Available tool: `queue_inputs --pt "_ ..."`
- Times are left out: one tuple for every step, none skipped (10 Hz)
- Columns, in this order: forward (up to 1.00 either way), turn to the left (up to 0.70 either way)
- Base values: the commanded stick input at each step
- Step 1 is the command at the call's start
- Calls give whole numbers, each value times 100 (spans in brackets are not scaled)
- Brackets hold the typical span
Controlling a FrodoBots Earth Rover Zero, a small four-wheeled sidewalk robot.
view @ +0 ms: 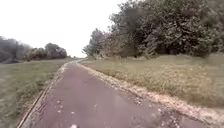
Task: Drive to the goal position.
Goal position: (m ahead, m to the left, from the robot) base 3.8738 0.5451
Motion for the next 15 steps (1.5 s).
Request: queue_inputs --pt "70 0" --pt "70 23" --pt "70 35" --pt "70 35" --pt "70 35" --pt "70 35" --pt "70 35" --pt "70 35" --pt "70 35" --pt "70 35" --pt "70 35" --pt "70 35" --pt "70 17" --pt "70 2" --pt "70 2"
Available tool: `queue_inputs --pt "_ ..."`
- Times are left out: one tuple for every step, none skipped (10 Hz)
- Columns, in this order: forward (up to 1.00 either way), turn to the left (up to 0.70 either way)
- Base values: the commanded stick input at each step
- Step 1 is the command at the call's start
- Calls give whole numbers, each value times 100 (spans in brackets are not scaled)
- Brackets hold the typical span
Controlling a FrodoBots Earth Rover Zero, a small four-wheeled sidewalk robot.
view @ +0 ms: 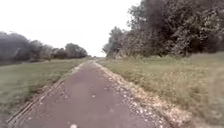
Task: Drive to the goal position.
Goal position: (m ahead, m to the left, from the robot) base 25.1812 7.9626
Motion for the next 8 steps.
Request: queue_inputs --pt "70 2" --pt "70 2" --pt "70 2" --pt "70 2" --pt "70 2" --pt "70 2" --pt "70 2" --pt "70 30"
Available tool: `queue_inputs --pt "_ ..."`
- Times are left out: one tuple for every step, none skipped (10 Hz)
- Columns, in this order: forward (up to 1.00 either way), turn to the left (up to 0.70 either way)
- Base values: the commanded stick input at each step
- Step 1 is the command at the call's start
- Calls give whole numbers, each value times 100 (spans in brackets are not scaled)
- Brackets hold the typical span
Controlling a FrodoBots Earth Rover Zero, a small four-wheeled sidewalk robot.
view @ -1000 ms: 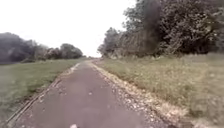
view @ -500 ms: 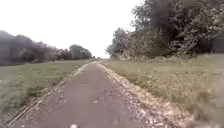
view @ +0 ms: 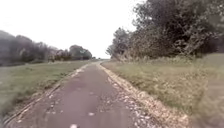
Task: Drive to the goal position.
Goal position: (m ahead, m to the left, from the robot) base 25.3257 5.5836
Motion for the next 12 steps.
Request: queue_inputs --pt "70 32" --pt "70 33" --pt "70 31" --pt "70 24" --pt "70 16" --pt "70 8" --pt "70 6" --pt "70 5" --pt "70 5" --pt "70 5" --pt "70 5" --pt "70 5"
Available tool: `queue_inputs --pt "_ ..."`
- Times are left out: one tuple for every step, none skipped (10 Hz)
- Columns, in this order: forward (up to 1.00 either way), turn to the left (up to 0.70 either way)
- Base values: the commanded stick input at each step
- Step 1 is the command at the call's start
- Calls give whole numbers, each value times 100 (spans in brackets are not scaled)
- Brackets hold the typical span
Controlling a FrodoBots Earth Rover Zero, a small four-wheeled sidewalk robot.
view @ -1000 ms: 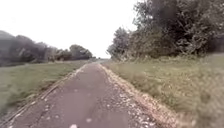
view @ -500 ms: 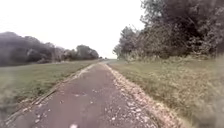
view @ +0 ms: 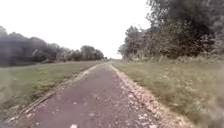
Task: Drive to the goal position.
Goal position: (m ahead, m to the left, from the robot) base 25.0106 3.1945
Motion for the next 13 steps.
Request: queue_inputs --pt "70 5" --pt "70 4" --pt "70 3" --pt "70 3" --pt "70 3" --pt "70 3" --pt "70 3" --pt "70 3" --pt "70 3" --pt "70 0" --pt "70 0" --pt "70 0" --pt "70 0"
